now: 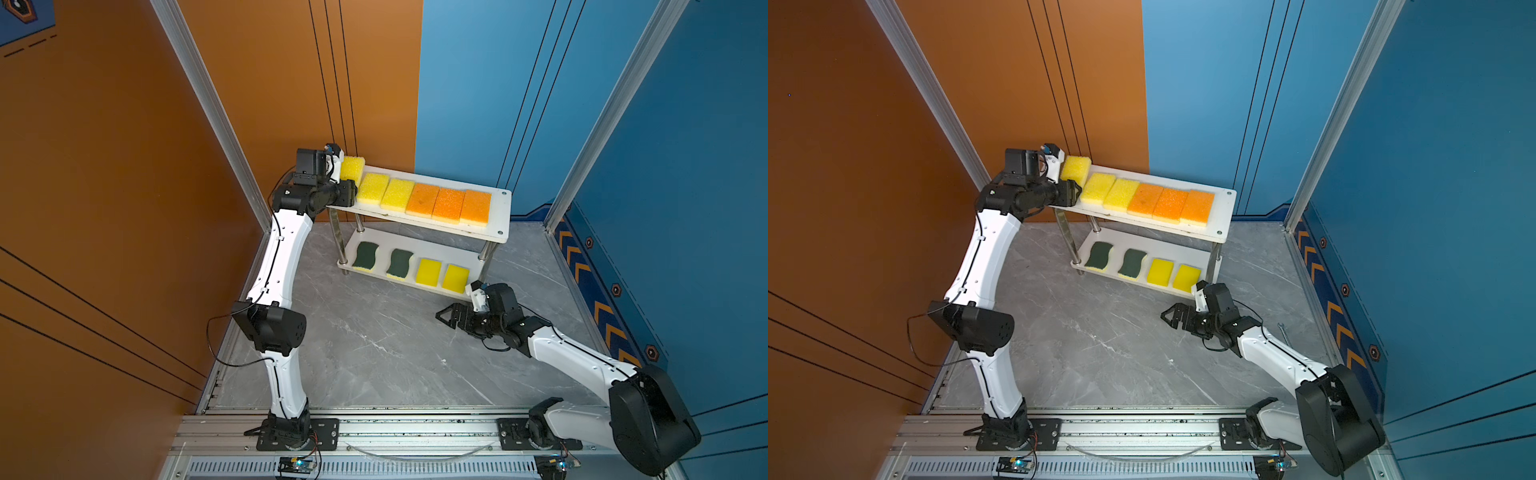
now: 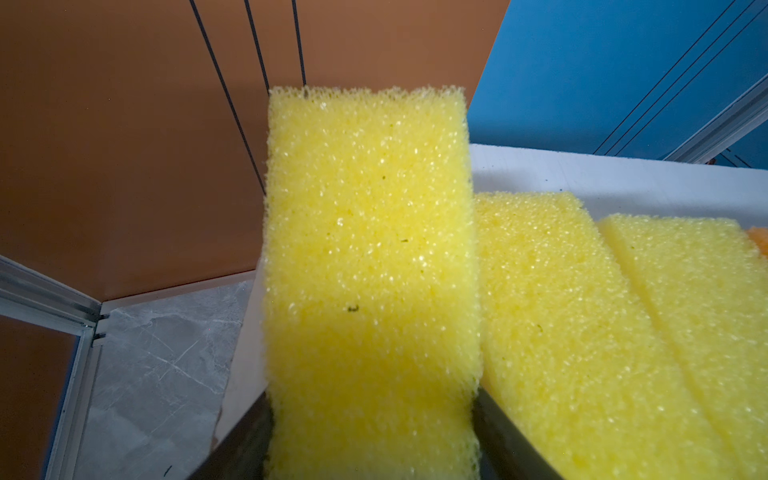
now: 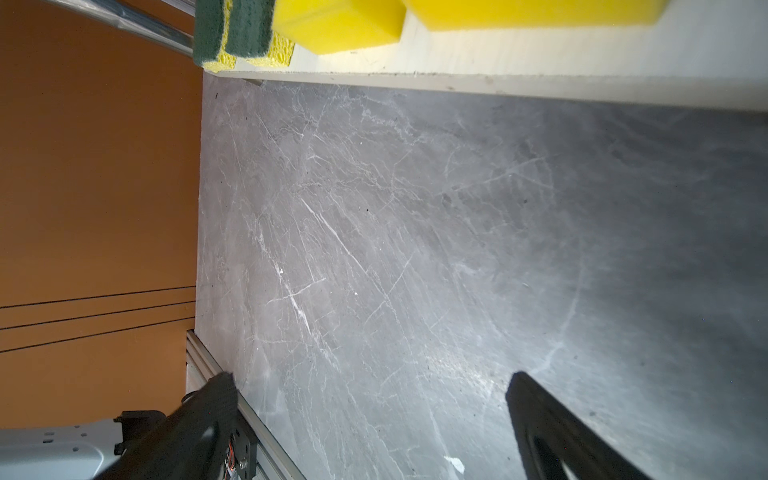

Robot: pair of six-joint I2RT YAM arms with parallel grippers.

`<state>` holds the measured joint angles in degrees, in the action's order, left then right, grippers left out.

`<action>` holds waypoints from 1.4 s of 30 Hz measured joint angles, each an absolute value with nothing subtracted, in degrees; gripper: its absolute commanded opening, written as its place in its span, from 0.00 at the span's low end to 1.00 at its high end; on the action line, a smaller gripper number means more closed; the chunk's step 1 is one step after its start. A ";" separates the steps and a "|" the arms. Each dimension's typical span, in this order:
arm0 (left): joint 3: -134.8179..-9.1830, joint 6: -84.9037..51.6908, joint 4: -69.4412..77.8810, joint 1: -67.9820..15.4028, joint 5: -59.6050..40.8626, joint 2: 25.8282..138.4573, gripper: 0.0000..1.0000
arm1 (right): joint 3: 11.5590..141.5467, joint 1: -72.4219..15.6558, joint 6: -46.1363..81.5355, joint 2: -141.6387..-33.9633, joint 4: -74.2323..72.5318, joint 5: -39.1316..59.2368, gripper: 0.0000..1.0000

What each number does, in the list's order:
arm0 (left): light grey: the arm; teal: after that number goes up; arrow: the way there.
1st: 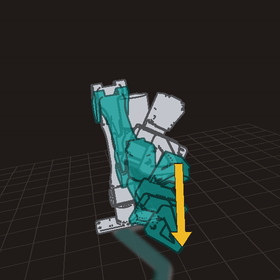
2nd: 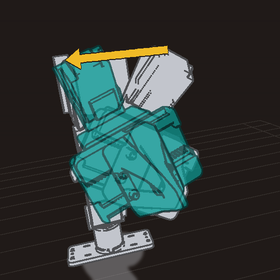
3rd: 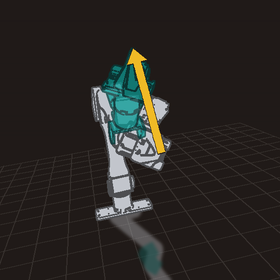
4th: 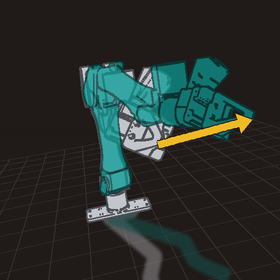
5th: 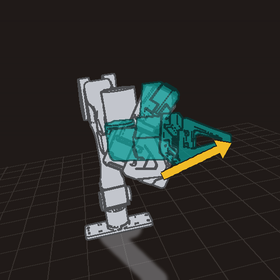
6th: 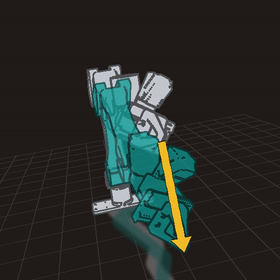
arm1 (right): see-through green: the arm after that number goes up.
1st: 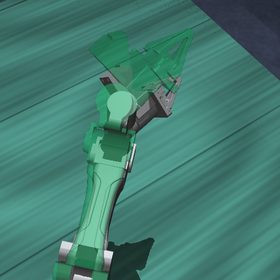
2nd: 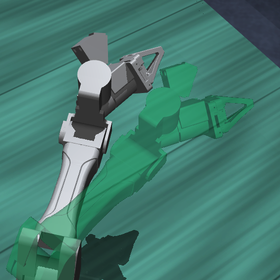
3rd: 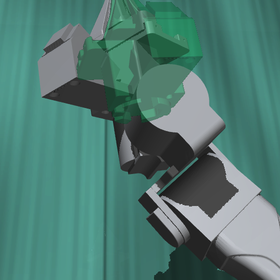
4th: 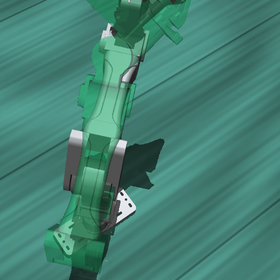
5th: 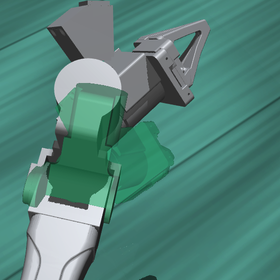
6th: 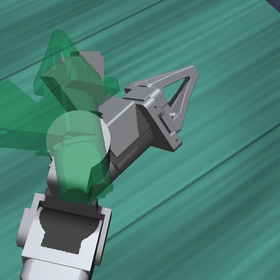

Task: Place and organize the cleaning sponges onto the shelf
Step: 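Lower the yellow sponge onto the top shelf beside the other yellow sponges, then open the left gripper to release the yellow sponge flat on the shelf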

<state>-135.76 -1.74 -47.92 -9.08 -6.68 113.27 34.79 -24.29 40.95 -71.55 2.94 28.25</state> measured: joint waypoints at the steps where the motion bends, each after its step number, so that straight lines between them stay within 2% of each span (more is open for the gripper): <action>1: -135.85 -1.74 -48.14 -9.08 -6.46 113.27 0.63 | 34.79 -24.29 40.95 -71.55 2.94 28.25 1.00; 42: -135.79 -1.96 -53.25 -9.06 -5.37 111.31 0.73 | 34.44 -24.29 40.99 -71.55 2.35 28.25 1.00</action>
<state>-135.79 -1.96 -53.25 -9.06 -5.37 111.31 34.44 -24.29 40.99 -71.55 2.35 28.25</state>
